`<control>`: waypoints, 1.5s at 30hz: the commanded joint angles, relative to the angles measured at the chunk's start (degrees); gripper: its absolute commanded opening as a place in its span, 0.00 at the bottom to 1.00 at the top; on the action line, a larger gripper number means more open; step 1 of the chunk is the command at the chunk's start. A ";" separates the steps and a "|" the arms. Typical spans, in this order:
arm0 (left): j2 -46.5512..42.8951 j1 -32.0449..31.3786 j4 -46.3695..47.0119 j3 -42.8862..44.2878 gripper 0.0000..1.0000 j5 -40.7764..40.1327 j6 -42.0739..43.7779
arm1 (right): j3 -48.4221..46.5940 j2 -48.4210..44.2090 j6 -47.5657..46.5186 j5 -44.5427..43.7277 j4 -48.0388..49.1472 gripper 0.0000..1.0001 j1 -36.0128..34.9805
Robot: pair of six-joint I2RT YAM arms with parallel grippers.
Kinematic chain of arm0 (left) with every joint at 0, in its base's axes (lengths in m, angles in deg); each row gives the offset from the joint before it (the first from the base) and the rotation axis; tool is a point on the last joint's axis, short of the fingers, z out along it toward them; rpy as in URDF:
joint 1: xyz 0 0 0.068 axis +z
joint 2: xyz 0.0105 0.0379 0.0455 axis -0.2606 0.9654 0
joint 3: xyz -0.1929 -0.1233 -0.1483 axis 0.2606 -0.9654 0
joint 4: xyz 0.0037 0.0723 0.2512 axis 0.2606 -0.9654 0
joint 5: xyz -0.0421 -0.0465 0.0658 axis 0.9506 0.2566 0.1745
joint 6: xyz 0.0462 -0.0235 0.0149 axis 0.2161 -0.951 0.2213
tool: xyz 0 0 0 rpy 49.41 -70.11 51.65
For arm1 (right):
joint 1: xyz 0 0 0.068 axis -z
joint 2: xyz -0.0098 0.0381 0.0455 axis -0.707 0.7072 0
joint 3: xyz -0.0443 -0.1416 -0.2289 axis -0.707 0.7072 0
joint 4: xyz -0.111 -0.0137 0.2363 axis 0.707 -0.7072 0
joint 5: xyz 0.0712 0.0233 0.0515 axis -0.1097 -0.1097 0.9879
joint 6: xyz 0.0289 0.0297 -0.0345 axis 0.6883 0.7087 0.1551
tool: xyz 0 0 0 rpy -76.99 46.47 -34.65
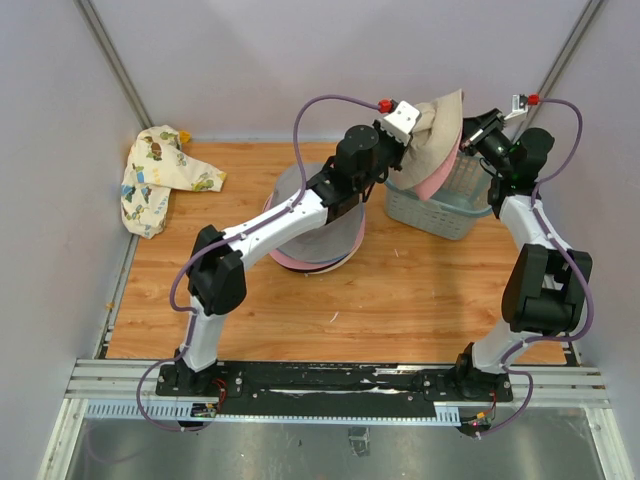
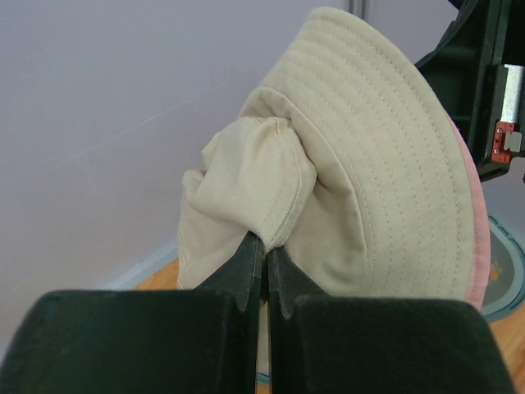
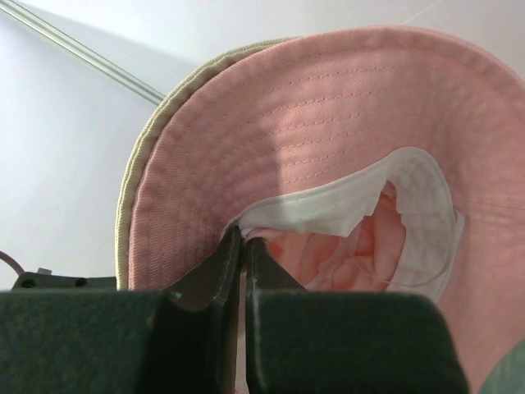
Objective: Stack the hats
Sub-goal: Adjust the hat in the bin.
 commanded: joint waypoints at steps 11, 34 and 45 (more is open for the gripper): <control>0.61 1.60 2.42 8.02 0.01 2.61 -0.94 | 4.42 0.79 -9.15 -9.11 -8.75 0.37 5.32; 7.43 1.62 -3.03 18.56 0.01 6.05 -3.36 | 17.80 -26.12 -17.68 -16.62 -22.65 0.67 6.80; 9.91 1.79 -1.70 19.88 0.01 5.35 -4.89 | 23.29 -31.52 -15.79 -12.37 -24.47 0.67 8.38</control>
